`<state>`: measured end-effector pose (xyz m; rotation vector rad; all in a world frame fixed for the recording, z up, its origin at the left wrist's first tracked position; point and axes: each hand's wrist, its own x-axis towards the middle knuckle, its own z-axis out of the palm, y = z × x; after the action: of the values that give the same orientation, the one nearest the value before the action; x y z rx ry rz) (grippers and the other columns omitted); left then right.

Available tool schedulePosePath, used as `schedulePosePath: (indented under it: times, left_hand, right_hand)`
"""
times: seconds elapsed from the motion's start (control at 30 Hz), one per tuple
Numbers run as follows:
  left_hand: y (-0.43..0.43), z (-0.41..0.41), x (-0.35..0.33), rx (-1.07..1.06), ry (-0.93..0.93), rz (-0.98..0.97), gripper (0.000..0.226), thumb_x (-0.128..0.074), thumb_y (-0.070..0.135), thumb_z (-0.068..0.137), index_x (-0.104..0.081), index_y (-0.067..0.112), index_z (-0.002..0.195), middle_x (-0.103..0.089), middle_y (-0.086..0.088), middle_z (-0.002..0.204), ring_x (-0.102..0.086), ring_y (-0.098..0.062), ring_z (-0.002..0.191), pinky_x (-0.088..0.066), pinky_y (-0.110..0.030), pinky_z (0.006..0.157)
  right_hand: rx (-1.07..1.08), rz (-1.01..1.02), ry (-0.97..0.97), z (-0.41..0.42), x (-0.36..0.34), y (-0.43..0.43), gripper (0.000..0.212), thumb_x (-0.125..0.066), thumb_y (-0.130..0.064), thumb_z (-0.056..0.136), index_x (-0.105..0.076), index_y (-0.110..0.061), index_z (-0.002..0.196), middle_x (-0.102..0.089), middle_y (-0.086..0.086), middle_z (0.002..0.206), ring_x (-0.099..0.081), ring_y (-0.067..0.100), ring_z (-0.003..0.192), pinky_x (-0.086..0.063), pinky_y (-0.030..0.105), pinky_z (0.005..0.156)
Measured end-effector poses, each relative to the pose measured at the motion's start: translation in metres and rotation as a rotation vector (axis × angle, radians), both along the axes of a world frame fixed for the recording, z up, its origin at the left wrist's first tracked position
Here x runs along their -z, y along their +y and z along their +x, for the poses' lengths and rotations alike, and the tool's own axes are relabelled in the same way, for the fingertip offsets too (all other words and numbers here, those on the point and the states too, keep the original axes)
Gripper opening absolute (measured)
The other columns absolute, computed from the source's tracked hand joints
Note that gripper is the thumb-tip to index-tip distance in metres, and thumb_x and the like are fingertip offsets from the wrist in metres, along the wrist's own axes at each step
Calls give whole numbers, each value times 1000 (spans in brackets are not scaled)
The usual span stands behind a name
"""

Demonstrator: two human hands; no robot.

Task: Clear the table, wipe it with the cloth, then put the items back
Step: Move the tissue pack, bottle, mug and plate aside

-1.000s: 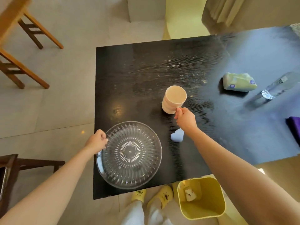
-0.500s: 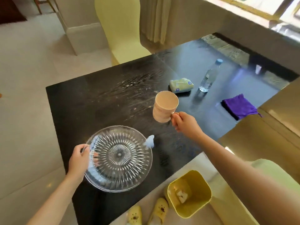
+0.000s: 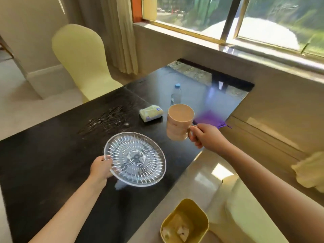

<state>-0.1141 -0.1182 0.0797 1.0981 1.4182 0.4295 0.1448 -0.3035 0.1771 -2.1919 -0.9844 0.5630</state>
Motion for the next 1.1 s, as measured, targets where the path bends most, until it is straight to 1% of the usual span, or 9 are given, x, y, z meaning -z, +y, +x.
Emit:
schedulePosePath:
  times: [0.1, 0.23, 0.27, 0.43, 0.53, 0.63, 0.77, 0.9, 1.1]
  left_hand:
    - [-12, 47, 2, -80, -53, -88, 19, -59, 0, 84, -63, 0, 102, -67, -15, 84, -65, -27, 75, -55, -46, 82]
    - [-36, 104, 13, -199, -180, -213, 31, -45, -7, 88, -55, -5, 117, -59, -14, 76, -58, -25, 66, -55, -30, 44]
    - [-41, 117, 16, -217, -201, -232, 34, -42, -8, 88, -53, -7, 120, -59, -14, 78, -58, -27, 69, -56, -30, 44]
    - [-52, 170, 24, -288, -243, -311, 39, -41, -7, 90, -49, -2, 128, -60, -18, 95, -60, -34, 99, -47, -40, 79]
    - [-41, 197, 29, -299, -256, -306, 37, -38, -10, 90, -51, -2, 124, -60, -16, 90, -63, -33, 86, -49, -43, 78]
    - [-22, 218, 40, -302, -259, -297, 35, -37, -13, 89, -54, -1, 117, -59, -20, 103, -59, -28, 72, -51, -45, 70]
    - [4, 236, 62, -284, -263, -350, 34, -35, -12, 91, -51, -3, 120, -57, -24, 113, -61, -32, 83, -49, -45, 82]
    - [26, 249, 87, -275, -252, -409, 36, -37, -11, 91, -51, -5, 124, -62, -22, 101, -62, -32, 83, -53, -47, 81]
    - [51, 256, 122, -214, -71, -342, 34, -45, -8, 87, -55, -2, 119, -61, -20, 101, -60, -22, 70, -54, -40, 69]
  right_hand:
    - [-6, -7, -4, 41, -1, -11, 40, -39, -29, 99, -60, -4, 76, -66, 11, 73, -59, 20, 57, -54, 33, 67]
    - [-2, 4, -12, 94, 7, -20, 40, -40, -28, 98, -57, -8, 68, -64, 7, 67, -61, 21, 55, -52, 31, 62]
    - [-3, 7, -17, 106, 11, -20, 40, -41, -28, 98, -56, -9, 66, -63, 6, 65, -61, 22, 55, -51, 31, 61]
    - [47, 19, 6, 149, 40, -3, 41, -41, -31, 97, -57, -10, 66, -68, 12, 70, -64, 30, 65, -55, 45, 72]
    - [88, 37, 21, 169, 57, 10, 38, -42, -32, 97, -53, -14, 65, -68, 16, 77, -64, 35, 73, -55, 49, 74]
    - [125, 24, 19, 187, 71, 25, 37, -40, -32, 98, -54, -12, 70, -66, 12, 74, -65, 33, 73, -55, 48, 75]
    - [176, 2, 15, 211, 89, 48, 37, -39, -32, 99, -53, -13, 69, -65, 11, 76, -65, 33, 75, -55, 47, 75]
    - [261, -30, 28, 232, 112, 76, 38, -40, -34, 98, -49, -15, 66, -67, 15, 80, -65, 33, 76, -54, 50, 75]
    - [319, -108, 31, 253, 149, 122, 37, -37, -31, 99, -52, -10, 73, -61, 10, 77, -59, 30, 76, -36, 32, 65]
